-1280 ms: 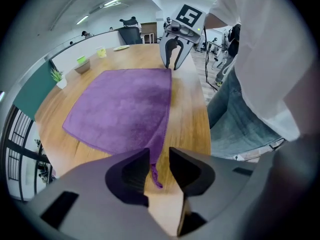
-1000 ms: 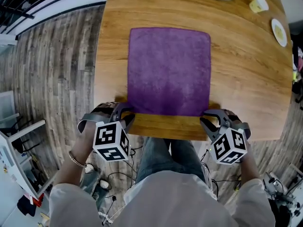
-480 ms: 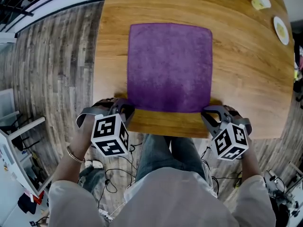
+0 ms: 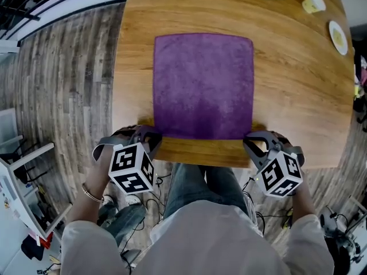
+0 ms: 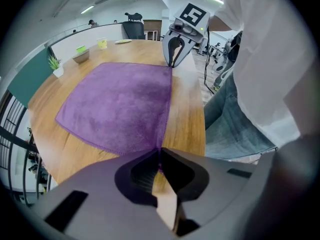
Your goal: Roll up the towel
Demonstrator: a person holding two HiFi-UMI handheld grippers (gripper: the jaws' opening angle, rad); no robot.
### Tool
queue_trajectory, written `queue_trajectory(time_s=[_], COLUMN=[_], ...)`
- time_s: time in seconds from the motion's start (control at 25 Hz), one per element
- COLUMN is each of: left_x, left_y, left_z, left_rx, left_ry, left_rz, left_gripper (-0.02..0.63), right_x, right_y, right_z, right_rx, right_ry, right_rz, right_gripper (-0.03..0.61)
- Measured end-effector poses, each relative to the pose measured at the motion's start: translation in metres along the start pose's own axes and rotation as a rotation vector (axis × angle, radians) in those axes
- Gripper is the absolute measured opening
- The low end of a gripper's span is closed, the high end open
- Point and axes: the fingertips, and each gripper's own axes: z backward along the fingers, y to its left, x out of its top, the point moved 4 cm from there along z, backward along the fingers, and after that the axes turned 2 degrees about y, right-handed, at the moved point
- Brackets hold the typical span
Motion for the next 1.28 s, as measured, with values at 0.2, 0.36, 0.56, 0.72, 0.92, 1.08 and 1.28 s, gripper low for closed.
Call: queue_trajectory(time_s=[0.2, 0.36, 0.56, 0.72, 0.92, 1.08, 1.28], left_x=[0.004, 0.007, 0.008, 0.008, 0.004, 0.001, 0.013], left_y=[0.017, 0.034, 0.055, 0.064, 0.069, 0.073, 0.058], left_z=[0.010, 0.017, 0.016, 0.010, 0.010, 0.022, 0.039], left_rx=[-0.029, -0.015, 0.021, 0.049, 0.065, 0.103, 0.134], left_ry=[-0.023, -0.049, -0.048, -0.043, -0.067, -0.094, -0.126], left_rz=[0.067, 0.117, 0.148, 0.160, 0.183, 0.212, 0.157], left_gripper=[0.023, 0.023, 0.023, 0.025, 0.102, 0.156, 0.151], right_x=[0.007, 0.012, 0.014, 0.013, 0.012, 0.011, 0.019], right_y=[-0.017, -0.035, -0.058, -0.065, -0.069, -0.070, -0.062], right_z=[0.012, 0.017, 0.011, 0.000, 0.000, 0.011, 0.028], right_rx=[-0.013, -0.040, -0.050, -0.053, -0.078, -0.110, -0.124], right_ry=[-0.038, -0.059, -0.070, -0.078, -0.093, -0.110, -0.125], right_rz=[-0.037, -0.050, -0.072, -0.090, -0.103, -0.105, -0.080], right_gripper=[0.026, 0.026, 0.026, 0.028, 0.063, 0.103, 0.117])
